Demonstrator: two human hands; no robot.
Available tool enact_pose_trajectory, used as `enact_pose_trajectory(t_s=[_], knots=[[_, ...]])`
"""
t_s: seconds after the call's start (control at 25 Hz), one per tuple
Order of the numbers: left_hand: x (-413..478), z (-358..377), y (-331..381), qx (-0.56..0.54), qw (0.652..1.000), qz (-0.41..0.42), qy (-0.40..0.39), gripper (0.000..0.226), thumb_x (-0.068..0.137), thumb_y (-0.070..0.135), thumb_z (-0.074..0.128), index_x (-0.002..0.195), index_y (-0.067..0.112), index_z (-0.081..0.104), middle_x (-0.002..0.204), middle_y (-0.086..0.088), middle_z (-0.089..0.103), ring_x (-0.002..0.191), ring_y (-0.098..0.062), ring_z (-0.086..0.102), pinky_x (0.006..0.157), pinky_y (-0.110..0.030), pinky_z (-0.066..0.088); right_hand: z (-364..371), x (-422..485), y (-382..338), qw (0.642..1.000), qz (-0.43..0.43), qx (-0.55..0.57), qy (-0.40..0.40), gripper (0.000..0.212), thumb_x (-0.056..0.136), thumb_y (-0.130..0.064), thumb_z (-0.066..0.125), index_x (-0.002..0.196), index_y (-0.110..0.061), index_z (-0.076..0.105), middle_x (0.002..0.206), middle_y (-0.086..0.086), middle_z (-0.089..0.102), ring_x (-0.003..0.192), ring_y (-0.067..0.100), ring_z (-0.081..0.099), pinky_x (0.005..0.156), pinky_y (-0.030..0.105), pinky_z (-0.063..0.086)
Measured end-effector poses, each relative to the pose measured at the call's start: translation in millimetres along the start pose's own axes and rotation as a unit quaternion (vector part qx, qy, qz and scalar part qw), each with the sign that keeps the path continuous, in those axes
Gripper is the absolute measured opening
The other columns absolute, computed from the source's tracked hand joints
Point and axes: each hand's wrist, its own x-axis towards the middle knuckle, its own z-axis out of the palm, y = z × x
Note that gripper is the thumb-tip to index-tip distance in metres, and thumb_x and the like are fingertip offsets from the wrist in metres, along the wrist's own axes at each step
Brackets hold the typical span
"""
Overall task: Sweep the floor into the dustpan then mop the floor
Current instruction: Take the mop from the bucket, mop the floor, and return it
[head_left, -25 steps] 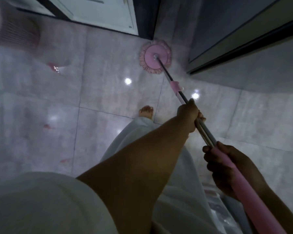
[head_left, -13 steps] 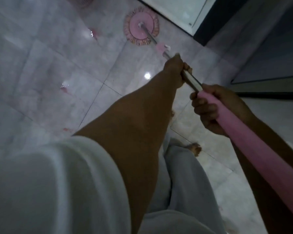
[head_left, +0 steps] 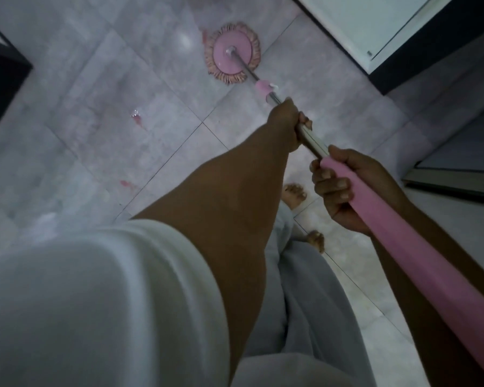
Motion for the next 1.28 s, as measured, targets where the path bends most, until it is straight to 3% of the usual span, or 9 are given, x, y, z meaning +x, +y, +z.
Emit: enact_pose_trajectory(t_s=[0.12, 0.32, 0.48, 0.68, 0.88, 1.16, 1.2, 1.24, 1.28], knots=[[-22, 1, -44, -0.003, 1.000, -0.022, 0.001, 0.030, 0.103, 0.038, 0.038, 0.085, 0.015, 0.042, 0.050, -0.001, 0.037, 0.036, -0.014, 0.039, 0.036, -0.015, 0.039, -25, -34, 24, 1.000, 0.011, 0.010, 0.007, 0.026, 0.089, -0.034, 0.055, 0.093, -0.009, 0.053, 0.064, -0.002, 0.054, 0.042, 0.003, 0.049, 0.035, 0.015, 0.043], [-57, 4, -101, -0.013, 0.999, -0.047, -0.001, 0.028, 0.102, 0.039, 0.039, 0.089, 0.014, 0.043, 0.051, -0.001, 0.037, 0.039, -0.014, 0.038, 0.036, -0.017, 0.039, -46, -87, 59, 0.998, 0.037, 0.021, 0.037, 0.041, 0.068, -0.025, 0.083, 0.093, -0.008, 0.055, 0.064, 0.001, 0.054, 0.039, 0.008, 0.048, 0.031, 0.022, 0.043], [-61, 9, -98, -0.023, 0.998, -0.061, -0.005, 0.032, 0.102, 0.040, 0.038, 0.084, 0.014, 0.041, 0.049, -0.002, 0.037, 0.037, -0.014, 0.038, 0.037, -0.017, 0.039, -42, -89, 55, 0.998, 0.031, 0.040, 0.042, 0.040, 0.068, -0.027, 0.082, 0.092, -0.007, 0.057, 0.063, 0.002, 0.053, 0.037, 0.009, 0.047, 0.030, 0.021, 0.042], [-19, 5, -14, -0.052, 0.998, -0.035, -0.012, 0.031, 0.102, 0.041, 0.037, 0.090, 0.013, 0.042, 0.049, -0.002, 0.035, 0.039, -0.015, 0.038, 0.035, -0.015, 0.039, 3, -29, -10, 0.998, 0.037, -0.024, 0.051, 0.039, 0.066, -0.027, 0.084, 0.090, -0.005, 0.063, 0.062, 0.001, 0.054, 0.037, 0.007, 0.048, 0.030, 0.020, 0.042], [44, -36, 131, -0.100, 0.995, 0.004, 0.014, 0.034, 0.103, 0.038, 0.038, 0.081, 0.013, 0.039, 0.055, -0.002, 0.036, 0.045, -0.014, 0.037, 0.034, -0.015, 0.038, 91, 92, -79, 0.993, 0.053, -0.095, 0.053, 0.029, 0.083, -0.035, 0.054, 0.083, -0.008, 0.061, 0.060, -0.003, 0.053, 0.038, 0.003, 0.047, 0.033, 0.015, 0.042], [85, -121, 277, -0.144, 0.984, 0.053, 0.088, 0.039, 0.102, 0.039, 0.040, 0.073, 0.013, 0.042, 0.045, 0.002, 0.039, 0.033, -0.010, 0.038, 0.035, -0.012, 0.036, 203, 234, -116, 0.987, 0.078, -0.135, 0.026, 0.027, 0.080, -0.034, 0.056, 0.086, -0.008, 0.054, 0.059, -0.004, 0.052, 0.039, 0.003, 0.048, 0.036, 0.013, 0.042], [95, -134, 283, -0.098, 0.989, 0.055, 0.092, 0.040, 0.102, 0.039, 0.040, 0.073, 0.012, 0.045, 0.044, 0.001, 0.043, 0.034, -0.011, 0.042, 0.037, -0.014, 0.038, 214, 249, -118, 0.987, 0.081, -0.140, 0.022, 0.027, 0.080, -0.034, 0.056, 0.086, -0.007, 0.054, 0.060, -0.003, 0.052, 0.040, 0.003, 0.048, 0.036, 0.014, 0.043], [115, -144, 276, -0.042, 0.994, 0.016, 0.095, 0.038, 0.103, 0.036, 0.038, 0.080, 0.009, 0.051, 0.052, -0.003, 0.054, 0.044, -0.014, 0.053, 0.044, -0.019, 0.045, 224, 263, -118, 0.985, 0.084, -0.146, 0.020, 0.027, 0.080, -0.033, 0.057, 0.087, -0.007, 0.054, 0.060, -0.003, 0.052, 0.040, 0.003, 0.049, 0.036, 0.014, 0.044], [129, -169, 245, -0.060, 0.979, -0.095, 0.169, 0.034, 0.105, 0.030, 0.034, 0.101, 0.004, 0.056, 0.079, -0.011, 0.067, 0.070, -0.019, 0.065, 0.062, -0.026, 0.054, 232, 275, -116, 0.984, 0.089, -0.154, 0.021, 0.027, 0.079, -0.033, 0.058, 0.087, -0.007, 0.054, 0.060, -0.003, 0.053, 0.040, 0.003, 0.049, 0.037, 0.015, 0.044]])
